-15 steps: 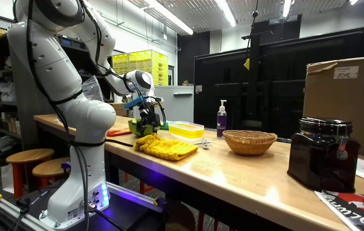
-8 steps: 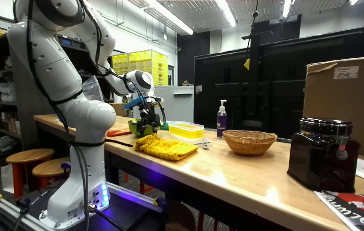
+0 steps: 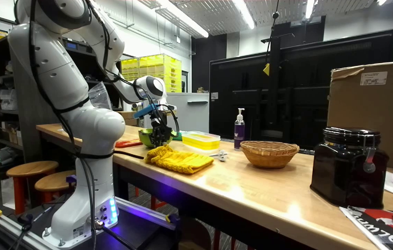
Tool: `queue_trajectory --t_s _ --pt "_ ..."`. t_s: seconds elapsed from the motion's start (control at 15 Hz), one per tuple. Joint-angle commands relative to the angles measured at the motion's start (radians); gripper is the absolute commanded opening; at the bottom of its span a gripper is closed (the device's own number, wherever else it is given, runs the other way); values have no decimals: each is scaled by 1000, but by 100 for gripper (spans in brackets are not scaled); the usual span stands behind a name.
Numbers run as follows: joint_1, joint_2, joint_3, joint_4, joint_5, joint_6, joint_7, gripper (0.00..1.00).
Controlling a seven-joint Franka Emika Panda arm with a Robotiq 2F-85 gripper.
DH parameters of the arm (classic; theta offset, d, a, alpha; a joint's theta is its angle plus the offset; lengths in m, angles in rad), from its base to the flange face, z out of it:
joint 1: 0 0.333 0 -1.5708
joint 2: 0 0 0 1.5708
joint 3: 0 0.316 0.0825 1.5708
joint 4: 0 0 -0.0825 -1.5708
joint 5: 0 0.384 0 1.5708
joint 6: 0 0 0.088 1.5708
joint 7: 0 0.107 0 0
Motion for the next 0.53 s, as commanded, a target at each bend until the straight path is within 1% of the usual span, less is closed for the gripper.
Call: queue_trajectory --t_s 0.0,0.07,0.13,0.47 --pt "-9 -2 8 1 -1 13 -7 6" --pt "-9 -3 9 2 -2 13 -6 1" --pt "-9 -4 10 2 -2 14 -6 0" --pt "-9 -20 9 -1 1 3 -10 0"
